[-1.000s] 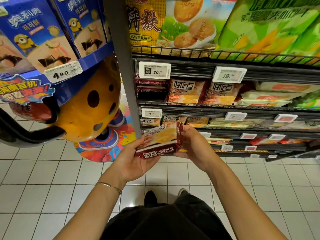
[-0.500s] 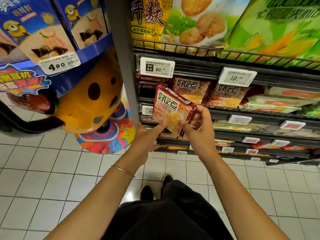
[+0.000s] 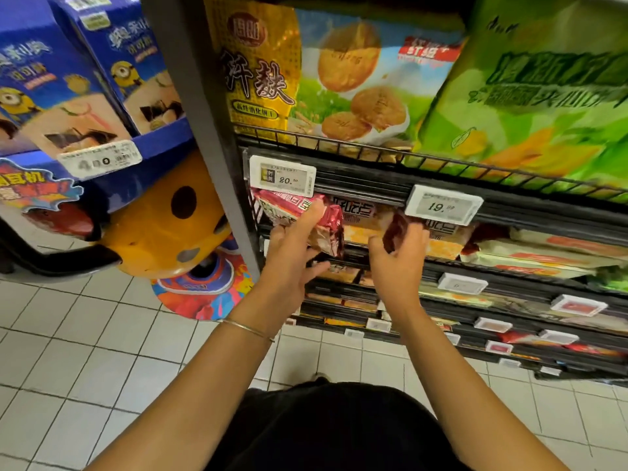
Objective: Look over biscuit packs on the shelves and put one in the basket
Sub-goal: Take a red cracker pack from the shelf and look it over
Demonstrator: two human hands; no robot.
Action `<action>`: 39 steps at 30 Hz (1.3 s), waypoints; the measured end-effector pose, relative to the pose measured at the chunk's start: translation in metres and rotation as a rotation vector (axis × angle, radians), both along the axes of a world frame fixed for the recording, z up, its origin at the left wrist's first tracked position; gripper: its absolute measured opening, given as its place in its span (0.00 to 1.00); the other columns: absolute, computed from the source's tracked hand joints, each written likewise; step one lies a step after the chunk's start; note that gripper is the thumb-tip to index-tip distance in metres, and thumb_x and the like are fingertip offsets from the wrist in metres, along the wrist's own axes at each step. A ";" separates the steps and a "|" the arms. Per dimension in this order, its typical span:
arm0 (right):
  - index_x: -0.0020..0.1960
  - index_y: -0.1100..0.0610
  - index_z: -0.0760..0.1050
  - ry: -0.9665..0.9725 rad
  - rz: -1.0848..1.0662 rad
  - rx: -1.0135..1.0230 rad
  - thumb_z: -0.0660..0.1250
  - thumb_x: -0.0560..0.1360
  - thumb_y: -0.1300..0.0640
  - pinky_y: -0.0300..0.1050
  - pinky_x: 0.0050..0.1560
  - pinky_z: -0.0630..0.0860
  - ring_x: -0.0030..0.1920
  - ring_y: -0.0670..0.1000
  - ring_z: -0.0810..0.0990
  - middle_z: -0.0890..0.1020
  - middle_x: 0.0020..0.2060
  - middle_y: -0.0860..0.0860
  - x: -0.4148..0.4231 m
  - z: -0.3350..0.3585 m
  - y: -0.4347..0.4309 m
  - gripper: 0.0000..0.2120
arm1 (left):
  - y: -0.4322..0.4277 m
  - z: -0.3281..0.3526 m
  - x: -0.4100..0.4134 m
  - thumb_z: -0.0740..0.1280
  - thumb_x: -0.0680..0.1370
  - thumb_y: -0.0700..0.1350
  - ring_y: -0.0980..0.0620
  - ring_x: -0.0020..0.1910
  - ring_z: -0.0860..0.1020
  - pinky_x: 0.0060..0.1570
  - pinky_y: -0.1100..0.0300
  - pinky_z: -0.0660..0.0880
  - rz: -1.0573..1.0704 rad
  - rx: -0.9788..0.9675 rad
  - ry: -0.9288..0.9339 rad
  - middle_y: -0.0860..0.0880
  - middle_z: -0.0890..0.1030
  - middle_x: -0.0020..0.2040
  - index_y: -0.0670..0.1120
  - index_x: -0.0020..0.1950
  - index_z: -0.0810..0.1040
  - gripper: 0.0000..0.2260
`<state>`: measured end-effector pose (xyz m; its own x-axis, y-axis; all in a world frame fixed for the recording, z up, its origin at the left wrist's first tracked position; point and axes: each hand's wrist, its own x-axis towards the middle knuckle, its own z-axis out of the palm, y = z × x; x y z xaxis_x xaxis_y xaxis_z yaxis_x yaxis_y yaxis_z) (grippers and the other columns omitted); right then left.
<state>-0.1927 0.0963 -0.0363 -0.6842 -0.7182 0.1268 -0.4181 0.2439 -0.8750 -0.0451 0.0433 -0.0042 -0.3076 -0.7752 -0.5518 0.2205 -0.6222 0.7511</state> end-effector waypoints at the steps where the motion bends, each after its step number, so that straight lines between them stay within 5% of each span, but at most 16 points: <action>1: 0.50 0.57 0.67 -0.021 -0.026 0.045 0.70 0.78 0.60 0.39 0.42 0.63 0.44 0.48 0.65 0.69 0.48 0.52 -0.007 -0.002 -0.002 0.10 | -0.002 0.000 -0.004 0.75 0.75 0.63 0.44 0.67 0.79 0.64 0.42 0.78 0.014 -0.004 -0.008 0.48 0.82 0.67 0.56 0.76 0.68 0.33; 7: 0.43 0.50 0.62 -0.181 0.016 0.167 0.67 0.81 0.55 0.47 0.42 0.66 0.44 0.53 0.68 0.68 0.44 0.50 -0.022 -0.013 -0.012 0.15 | -0.023 -0.008 -0.026 0.74 0.78 0.59 0.45 0.68 0.77 0.58 0.46 0.78 0.217 0.049 -0.124 0.47 0.77 0.70 0.50 0.78 0.64 0.33; 12: 0.40 0.52 0.62 -0.198 -0.022 0.160 0.70 0.81 0.50 0.46 0.38 0.67 0.39 0.51 0.69 0.69 0.42 0.52 -0.026 -0.010 -0.019 0.19 | -0.047 -0.005 -0.033 0.65 0.83 0.57 0.48 0.57 0.78 0.44 0.56 0.73 0.220 0.072 -0.289 0.46 0.78 0.68 0.47 0.78 0.66 0.27; 21: 0.34 0.53 0.63 -0.252 -0.036 0.082 0.76 0.77 0.48 0.42 0.32 0.62 0.31 0.47 0.65 0.66 0.31 0.47 -0.029 -0.008 -0.019 0.24 | -0.052 0.006 -0.033 0.59 0.85 0.52 0.51 0.42 0.79 0.38 0.55 0.70 0.186 0.108 -0.302 0.50 0.81 0.40 0.49 0.59 0.75 0.09; 26: 0.36 0.49 0.64 -0.224 -0.084 0.000 0.77 0.76 0.49 0.39 0.33 0.62 0.32 0.44 0.66 0.68 0.33 0.45 -0.033 -0.003 -0.013 0.22 | -0.047 0.013 -0.034 0.62 0.86 0.53 0.52 0.29 0.82 0.22 0.62 0.75 0.215 0.111 -0.273 0.50 0.84 0.34 0.48 0.53 0.78 0.10; 27: 0.37 0.47 0.65 -0.205 -0.079 -0.030 0.77 0.76 0.49 0.38 0.34 0.63 0.33 0.44 0.67 0.69 0.34 0.44 -0.033 0.000 -0.011 0.21 | -0.046 0.013 -0.035 0.61 0.86 0.53 0.52 0.28 0.82 0.24 0.61 0.78 0.203 0.118 -0.268 0.50 0.85 0.32 0.49 0.50 0.77 0.10; 30: 0.44 0.40 0.71 -0.203 -0.031 -0.179 0.78 0.75 0.52 0.31 0.37 0.72 0.38 0.38 0.77 0.75 0.38 0.40 -0.031 0.007 -0.006 0.16 | -0.047 0.014 -0.034 0.63 0.84 0.54 0.50 0.43 0.82 0.53 0.50 0.80 0.199 0.188 -0.239 0.47 0.85 0.45 0.49 0.49 0.78 0.11; 32: 0.49 0.42 0.74 -0.202 -0.012 -0.237 0.78 0.75 0.53 0.24 0.41 0.71 0.43 0.29 0.76 0.77 0.42 0.38 -0.031 0.010 -0.005 0.13 | -0.053 0.015 -0.032 0.68 0.83 0.54 0.49 0.49 0.82 0.58 0.50 0.81 0.242 0.263 -0.136 0.46 0.84 0.47 0.47 0.50 0.80 0.10; 35: 0.58 0.50 0.76 -0.237 -0.008 -0.241 0.78 0.76 0.53 0.22 0.44 0.71 0.47 0.26 0.75 0.78 0.47 0.38 -0.033 0.010 -0.004 0.14 | -0.057 0.014 -0.033 0.67 0.84 0.44 0.49 0.44 0.79 0.60 0.53 0.77 0.303 0.273 -0.029 0.44 0.85 0.36 0.44 0.51 0.78 0.04; 39: 0.53 0.46 0.77 -0.242 -0.020 -0.243 0.78 0.75 0.52 0.26 0.42 0.72 0.43 0.32 0.77 0.79 0.44 0.39 -0.037 0.006 -0.003 0.11 | -0.061 0.003 -0.039 0.64 0.85 0.42 0.47 0.48 0.80 0.57 0.39 0.80 0.316 0.176 -0.170 0.45 0.81 0.49 0.49 0.64 0.75 0.09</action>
